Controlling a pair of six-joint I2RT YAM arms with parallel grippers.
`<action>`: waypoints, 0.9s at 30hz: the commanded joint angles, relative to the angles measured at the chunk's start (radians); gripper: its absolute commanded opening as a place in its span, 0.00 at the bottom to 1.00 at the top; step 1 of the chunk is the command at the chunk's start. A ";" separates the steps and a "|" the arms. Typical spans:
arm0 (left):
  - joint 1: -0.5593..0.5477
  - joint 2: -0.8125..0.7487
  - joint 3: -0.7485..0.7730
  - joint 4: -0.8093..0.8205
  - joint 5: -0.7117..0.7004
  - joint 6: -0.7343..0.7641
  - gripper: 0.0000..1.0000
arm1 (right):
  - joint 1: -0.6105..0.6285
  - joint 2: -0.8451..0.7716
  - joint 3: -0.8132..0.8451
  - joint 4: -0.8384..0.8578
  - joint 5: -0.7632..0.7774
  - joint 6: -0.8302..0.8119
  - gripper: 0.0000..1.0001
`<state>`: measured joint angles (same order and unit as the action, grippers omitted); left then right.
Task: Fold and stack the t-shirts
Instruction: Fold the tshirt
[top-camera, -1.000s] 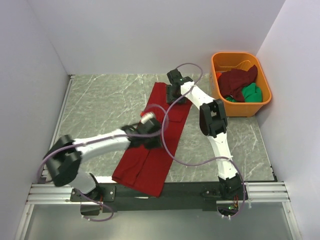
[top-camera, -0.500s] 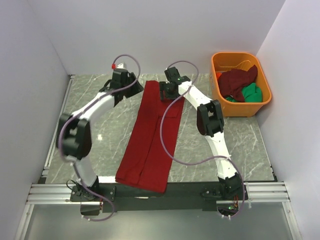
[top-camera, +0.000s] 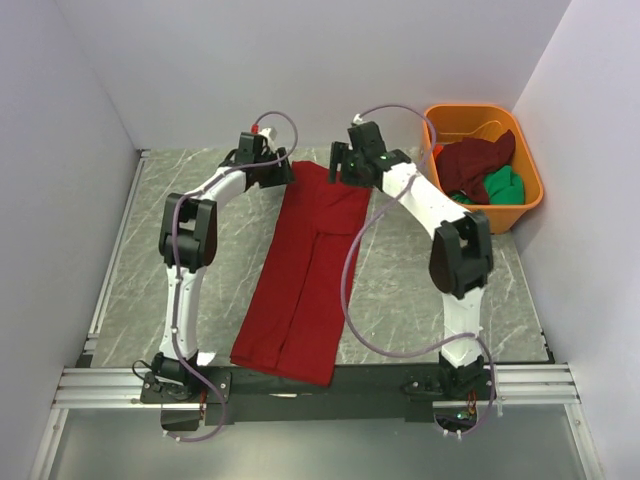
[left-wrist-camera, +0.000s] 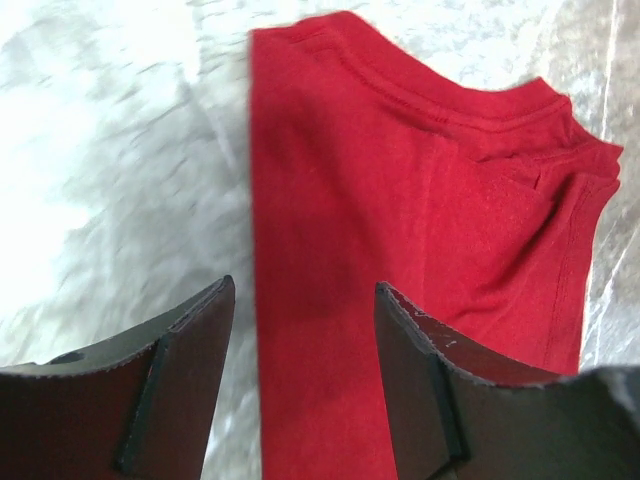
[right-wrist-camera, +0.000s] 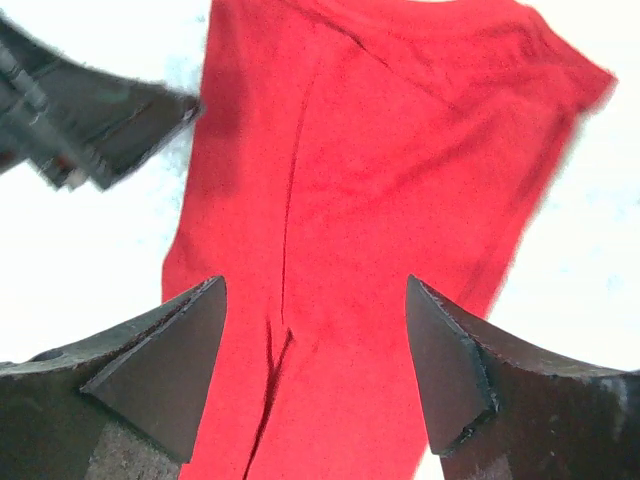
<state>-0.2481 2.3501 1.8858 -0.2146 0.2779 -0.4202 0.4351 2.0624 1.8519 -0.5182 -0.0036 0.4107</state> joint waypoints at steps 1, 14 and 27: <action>-0.005 0.050 0.119 -0.020 0.087 0.058 0.64 | -0.004 -0.111 -0.130 0.067 0.033 0.062 0.78; -0.006 0.247 0.323 -0.013 0.084 -0.046 0.29 | -0.010 -0.396 -0.563 0.242 0.007 0.140 0.73; 0.075 0.250 0.346 0.132 -0.261 -0.278 0.01 | -0.009 -0.372 -0.620 0.231 0.007 0.117 0.72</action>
<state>-0.2272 2.5984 2.1864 -0.1638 0.1471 -0.6189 0.4309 1.7004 1.2350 -0.3138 -0.0006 0.5343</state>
